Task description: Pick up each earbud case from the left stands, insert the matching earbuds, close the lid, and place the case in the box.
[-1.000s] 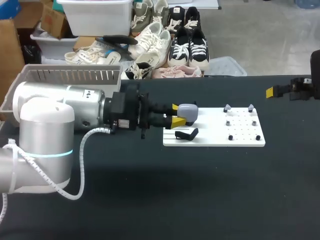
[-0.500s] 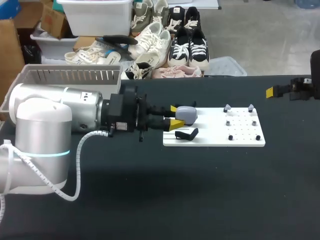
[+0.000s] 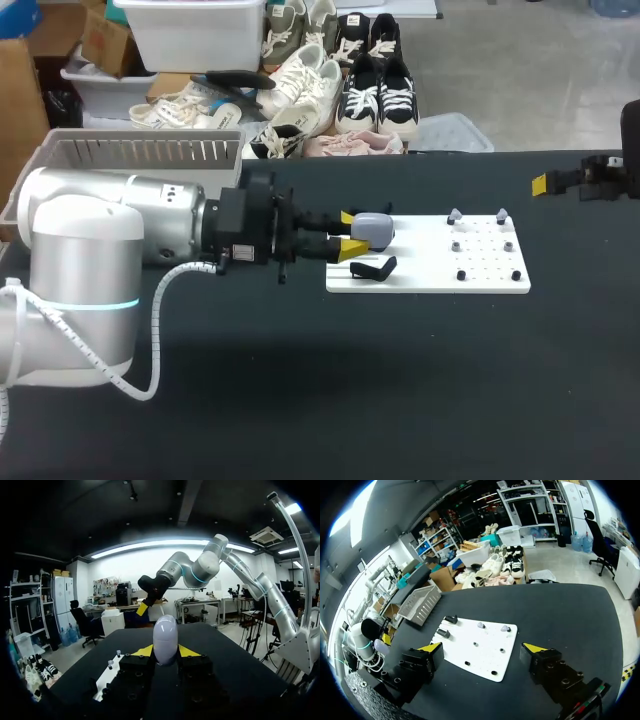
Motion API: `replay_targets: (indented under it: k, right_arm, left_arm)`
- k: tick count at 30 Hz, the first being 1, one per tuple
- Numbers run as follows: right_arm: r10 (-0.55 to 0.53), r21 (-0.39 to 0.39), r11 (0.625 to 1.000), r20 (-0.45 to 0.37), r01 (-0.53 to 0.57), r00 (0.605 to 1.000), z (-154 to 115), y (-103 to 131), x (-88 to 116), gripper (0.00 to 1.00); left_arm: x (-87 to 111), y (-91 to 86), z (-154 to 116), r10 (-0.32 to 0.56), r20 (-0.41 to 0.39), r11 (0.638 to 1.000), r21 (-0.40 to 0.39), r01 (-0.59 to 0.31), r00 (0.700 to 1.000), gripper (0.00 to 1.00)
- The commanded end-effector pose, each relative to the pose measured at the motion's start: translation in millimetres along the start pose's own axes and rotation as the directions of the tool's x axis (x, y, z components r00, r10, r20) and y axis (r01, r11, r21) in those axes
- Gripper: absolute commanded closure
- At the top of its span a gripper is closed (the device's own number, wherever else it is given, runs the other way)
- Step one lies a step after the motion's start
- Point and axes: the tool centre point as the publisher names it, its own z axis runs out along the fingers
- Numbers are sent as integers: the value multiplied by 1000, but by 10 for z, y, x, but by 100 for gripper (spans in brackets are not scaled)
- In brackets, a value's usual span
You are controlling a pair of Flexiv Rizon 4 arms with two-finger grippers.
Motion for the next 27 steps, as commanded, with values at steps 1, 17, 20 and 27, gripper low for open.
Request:
replay_targets:
  k: [1,17,20,27]
  right_arm:
    - [-1,-6,1000,-1,1,1000,3,-14,-4,0]
    - [-1,-6,1000,-1,1,1000,3,-14,-4,0]
    - [-1,-6,1000,-1,1,1000,3,-14,-4,0]
    - [-35,-31,999,4,35,999,-81,125,72,0]
  left_arm:
    - [4,-9,-1,1,3,1000,-4,-1,1000,100]
    - [159,2,542,32,33,999,-11,-31,999,100]
    - [184,19,580,39,35,999,-12,-39,999,100]
    - [218,42,621,29,53,1000,-2,-29,998,100]
